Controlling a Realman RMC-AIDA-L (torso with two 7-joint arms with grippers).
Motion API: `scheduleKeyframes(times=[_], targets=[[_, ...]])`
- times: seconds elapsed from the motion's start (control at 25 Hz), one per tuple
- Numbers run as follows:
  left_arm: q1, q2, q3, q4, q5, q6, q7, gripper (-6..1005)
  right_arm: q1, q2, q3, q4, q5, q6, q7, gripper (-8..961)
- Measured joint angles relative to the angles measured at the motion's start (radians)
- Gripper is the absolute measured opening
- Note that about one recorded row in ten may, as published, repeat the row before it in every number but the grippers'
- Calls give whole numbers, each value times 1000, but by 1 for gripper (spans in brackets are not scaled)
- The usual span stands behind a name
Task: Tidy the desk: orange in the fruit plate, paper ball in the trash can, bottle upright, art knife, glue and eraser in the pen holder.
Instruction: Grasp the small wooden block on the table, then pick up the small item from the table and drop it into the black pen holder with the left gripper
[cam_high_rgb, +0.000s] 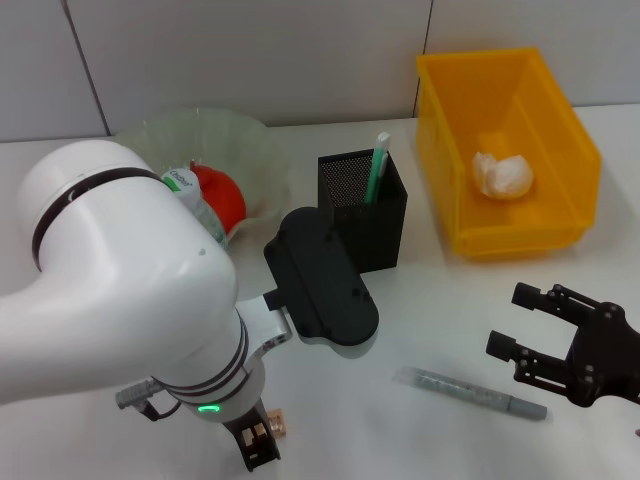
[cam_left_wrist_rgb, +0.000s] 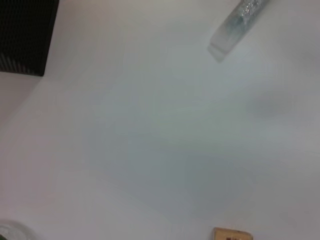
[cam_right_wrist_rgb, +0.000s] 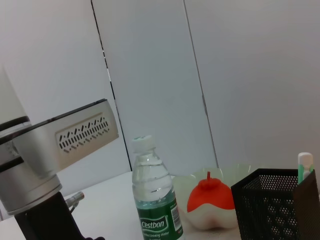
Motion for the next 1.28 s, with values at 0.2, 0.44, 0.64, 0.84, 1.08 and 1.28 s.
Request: scheduleKeyframes(times=[0.2, 0.44, 0.64, 0.84, 1.08, 1.28], targets=[[0, 0, 0, 0, -1, -5, 0, 376, 0, 1, -1, -1, 0, 0, 0, 766], [-1, 0, 0, -3, -2, -8, 0, 374, 0, 1, -2, -1, 0, 0, 0, 766], [-5, 0, 0, -18, -14, -8, 0, 369, 0, 2, -2, -1, 1, 0, 0, 766], [-7, 0, 0, -23, -22, -7, 0, 357, 0, 2, -2, -1, 3, 0, 0, 766], [-10, 0, -6, -23, -26, -9, -1, 272, 0, 2, -2, -1, 3, 0, 0, 766], [-12, 0, -8, -6, -40, -12, -2, 272, 0, 2, 1, -1, 3, 0, 0, 766]])
